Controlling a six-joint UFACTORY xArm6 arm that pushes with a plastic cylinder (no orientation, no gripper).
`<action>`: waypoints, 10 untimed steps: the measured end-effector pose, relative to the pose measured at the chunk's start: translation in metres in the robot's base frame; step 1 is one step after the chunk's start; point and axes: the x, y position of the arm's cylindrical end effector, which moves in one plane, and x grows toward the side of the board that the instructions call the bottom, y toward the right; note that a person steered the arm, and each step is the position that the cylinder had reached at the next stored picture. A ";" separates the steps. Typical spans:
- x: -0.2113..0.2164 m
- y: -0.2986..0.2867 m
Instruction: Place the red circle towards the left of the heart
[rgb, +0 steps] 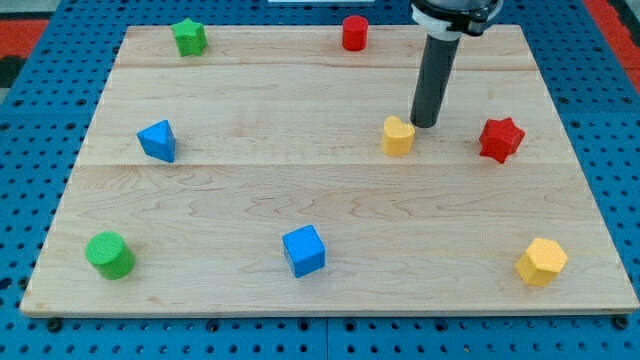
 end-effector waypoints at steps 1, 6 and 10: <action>-0.010 0.035; -0.183 -0.164; -0.106 -0.201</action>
